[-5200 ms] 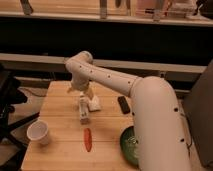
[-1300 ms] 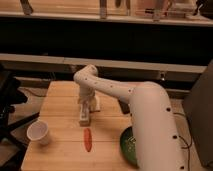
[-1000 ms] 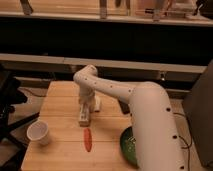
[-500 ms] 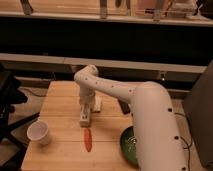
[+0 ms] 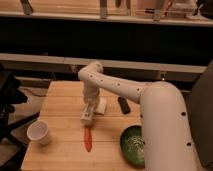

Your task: Place the bottle in the ceramic bowl

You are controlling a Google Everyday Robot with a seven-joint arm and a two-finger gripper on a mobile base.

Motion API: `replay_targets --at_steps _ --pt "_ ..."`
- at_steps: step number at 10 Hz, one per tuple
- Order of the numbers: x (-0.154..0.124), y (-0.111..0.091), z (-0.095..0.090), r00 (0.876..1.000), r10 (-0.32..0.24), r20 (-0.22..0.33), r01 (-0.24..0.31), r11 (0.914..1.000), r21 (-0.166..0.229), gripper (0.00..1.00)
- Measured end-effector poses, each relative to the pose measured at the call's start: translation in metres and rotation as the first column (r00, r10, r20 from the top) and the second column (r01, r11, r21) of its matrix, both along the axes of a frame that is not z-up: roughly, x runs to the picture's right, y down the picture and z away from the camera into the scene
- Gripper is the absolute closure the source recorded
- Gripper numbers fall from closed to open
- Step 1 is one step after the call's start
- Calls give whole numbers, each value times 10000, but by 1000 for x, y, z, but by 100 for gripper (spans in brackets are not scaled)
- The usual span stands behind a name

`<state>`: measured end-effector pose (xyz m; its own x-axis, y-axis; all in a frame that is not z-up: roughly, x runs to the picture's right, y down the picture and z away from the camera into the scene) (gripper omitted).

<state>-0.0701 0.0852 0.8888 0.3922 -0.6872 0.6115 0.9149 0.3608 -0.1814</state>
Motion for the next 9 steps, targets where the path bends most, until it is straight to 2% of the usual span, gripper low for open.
replay_targets --at_steps 3,8,9 --pt "24 -3 -10 9999 156 -46 -156 9999 17 96" --pt "35 -4 -19 9997 256 -54 -256 9997 20 96" --pt "46 -4 -22 9995 309 -63 -309 9995 27 96"
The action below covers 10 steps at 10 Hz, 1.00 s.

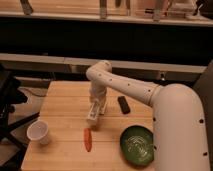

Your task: Place the bottle in the ceramic bowl

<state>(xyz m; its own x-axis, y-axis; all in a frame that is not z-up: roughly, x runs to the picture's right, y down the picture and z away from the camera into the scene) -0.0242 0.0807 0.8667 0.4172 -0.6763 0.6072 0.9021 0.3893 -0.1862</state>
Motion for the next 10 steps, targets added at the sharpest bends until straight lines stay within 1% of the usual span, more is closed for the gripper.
replay_targets --at_steps 2,3,6,9,10 --pt "14 0 -7 10000 82 -18 -82 10000 -5 96" --pt "13 1 -9 10000 82 34 -82 10000 -8 96" --pt "22 2 -16 9999 168 31 -168 9999 -4 96" --pt "47 3 -26 9996 284 -34 -284 9996 -8 96" --pt "47 4 -29 9996 276 -9 -276 9996 -12 96"
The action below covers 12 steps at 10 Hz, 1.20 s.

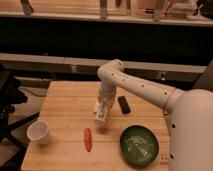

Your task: Place the bottle in the ceramic bowl

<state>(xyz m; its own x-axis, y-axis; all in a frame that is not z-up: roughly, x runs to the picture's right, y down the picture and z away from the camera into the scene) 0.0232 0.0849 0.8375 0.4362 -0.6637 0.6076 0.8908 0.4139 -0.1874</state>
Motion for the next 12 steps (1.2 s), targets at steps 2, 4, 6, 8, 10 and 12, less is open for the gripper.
replay_targets --at_steps 2,4,6,8,10,12 --pt "2 0 -5 10000 23 43 -23 10000 22 96" --pt "14 2 -11 10000 68 67 -68 10000 30 96" --pt "34 9 -19 9999 133 64 -133 9999 28 96" --pt "36 10 -24 9998 140 127 -140 9999 53 96" --pt "47 11 -31 9997 238 93 -238 9997 61 96" --pt "63 16 -38 9996 282 82 -283 9996 54 96"
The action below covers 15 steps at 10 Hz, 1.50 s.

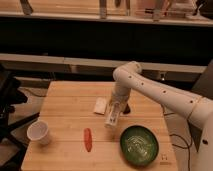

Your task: Place the bottle in the ceramic bowl

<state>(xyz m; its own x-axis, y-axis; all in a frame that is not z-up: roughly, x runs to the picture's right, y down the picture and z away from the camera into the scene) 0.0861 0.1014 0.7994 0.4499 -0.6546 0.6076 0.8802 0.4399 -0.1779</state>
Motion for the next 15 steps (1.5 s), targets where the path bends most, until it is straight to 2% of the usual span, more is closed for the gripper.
replay_targets --at_steps 3,6,8,11,13,15 --pt "24 21 -17 10000 79 -6 -79 10000 52 96" --pt "37 32 -25 9999 97 49 -97 9999 56 96" --pt "58 47 -32 9998 212 13 -212 9998 32 96" --pt "74 57 -40 9995 326 44 -327 9995 37 96" --pt "70 58 -44 9996 257 127 -257 9997 2 96" --pt "86 65 -49 9991 429 -6 -429 9991 9 96"
